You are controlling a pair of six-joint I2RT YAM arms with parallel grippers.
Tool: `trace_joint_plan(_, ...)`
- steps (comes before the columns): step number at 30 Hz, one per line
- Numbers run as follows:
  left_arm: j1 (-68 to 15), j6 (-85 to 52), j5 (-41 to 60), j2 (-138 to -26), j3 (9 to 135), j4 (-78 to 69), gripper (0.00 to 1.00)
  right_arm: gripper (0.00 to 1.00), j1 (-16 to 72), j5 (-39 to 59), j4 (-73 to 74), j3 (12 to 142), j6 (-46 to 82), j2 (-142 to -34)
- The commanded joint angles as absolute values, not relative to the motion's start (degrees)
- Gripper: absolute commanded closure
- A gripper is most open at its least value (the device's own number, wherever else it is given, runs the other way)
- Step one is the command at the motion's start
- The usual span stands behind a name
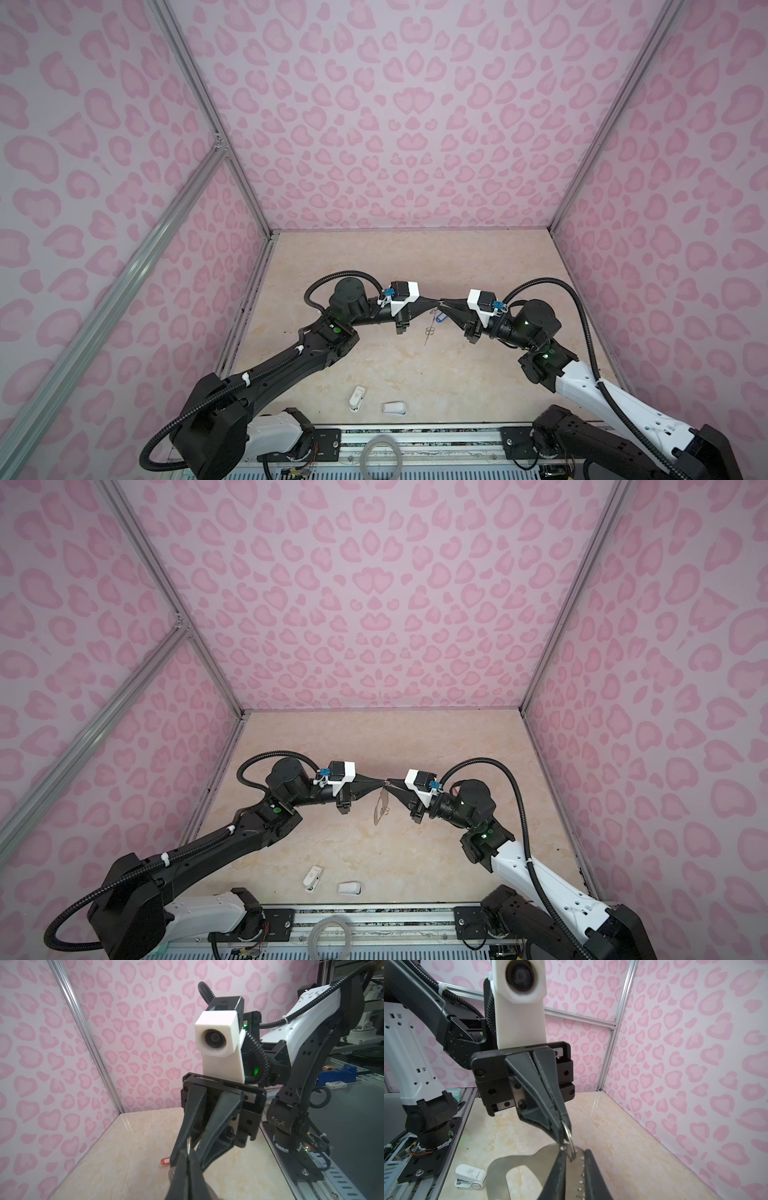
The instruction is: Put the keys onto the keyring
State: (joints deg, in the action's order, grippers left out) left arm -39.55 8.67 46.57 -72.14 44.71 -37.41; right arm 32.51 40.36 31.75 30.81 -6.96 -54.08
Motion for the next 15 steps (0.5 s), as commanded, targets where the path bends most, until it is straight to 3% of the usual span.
trace_joint_plan(1,-39.6,8.3,48.5,-72.1,44.4,-40.3,0.97,0.86,32.2,42.0,34.5,30.3,-5.1,-53.7)
trace_joint_plan(6,-39.5,8.9,49.2,-72.1,44.6,-39.6,0.97,0.92,31.8,43.4,34.8,30.5,-4.0,-54.0)
trace_joint_plan(15,-38.7,9.4,52.4,-72.3,45.5,-38.3,0.97,0.90,31.8,44.6,34.4,30.1,-3.0,-52.9)
